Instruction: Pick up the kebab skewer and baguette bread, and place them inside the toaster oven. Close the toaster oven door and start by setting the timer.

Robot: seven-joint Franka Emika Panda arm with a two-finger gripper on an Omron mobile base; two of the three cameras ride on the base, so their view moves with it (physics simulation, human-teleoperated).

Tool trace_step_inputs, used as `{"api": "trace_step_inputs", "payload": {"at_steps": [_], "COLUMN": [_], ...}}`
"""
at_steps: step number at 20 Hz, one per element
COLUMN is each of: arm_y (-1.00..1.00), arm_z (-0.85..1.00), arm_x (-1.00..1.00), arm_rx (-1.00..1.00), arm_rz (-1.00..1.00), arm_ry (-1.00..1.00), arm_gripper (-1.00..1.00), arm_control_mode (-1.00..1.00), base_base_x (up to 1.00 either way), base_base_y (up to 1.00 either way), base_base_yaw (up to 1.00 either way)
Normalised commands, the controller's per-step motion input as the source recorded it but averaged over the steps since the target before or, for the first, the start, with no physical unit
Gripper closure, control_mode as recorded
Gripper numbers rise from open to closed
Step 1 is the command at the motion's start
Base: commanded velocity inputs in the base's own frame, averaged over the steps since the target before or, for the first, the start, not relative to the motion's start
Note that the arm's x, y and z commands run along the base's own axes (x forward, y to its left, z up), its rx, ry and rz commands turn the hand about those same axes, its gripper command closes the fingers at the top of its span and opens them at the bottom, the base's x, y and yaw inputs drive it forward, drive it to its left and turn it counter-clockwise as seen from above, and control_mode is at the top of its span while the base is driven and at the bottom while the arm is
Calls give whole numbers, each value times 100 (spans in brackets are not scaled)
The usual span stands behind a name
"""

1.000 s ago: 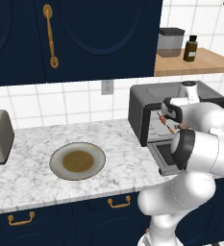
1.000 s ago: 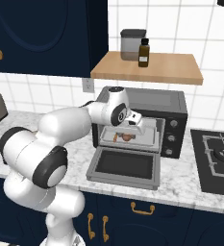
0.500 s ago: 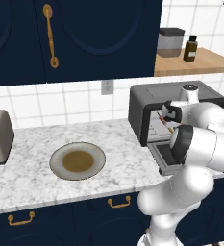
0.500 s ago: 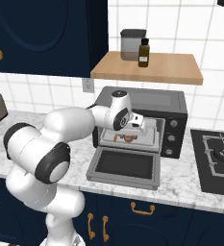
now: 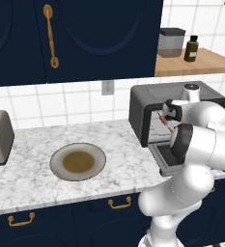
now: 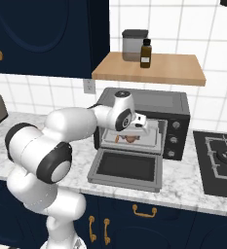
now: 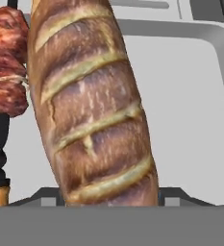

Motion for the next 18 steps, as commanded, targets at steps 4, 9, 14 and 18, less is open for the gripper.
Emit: {"api": "trace_step_inputs", "payload": {"at_steps": [4, 9, 14, 18], "arm_y": [-5, 0, 0, 0], "arm_z": [3, 12, 6, 0], "arm_x": [-18, -36, -65, -70], "arm_rx": [0, 0, 0, 3], "arm_rz": [0, 0, -3, -15], "arm_ry": [-3, -5, -1, 7], "arm_gripper": [-100, -100, -100, -100], "arm_control_mode": [-100, -100, -100, -100], "base_base_x": [0, 0, 0, 0], "base_base_y": [0, 0, 0, 0], "base_base_yaw": [0, 0, 0, 0]}}
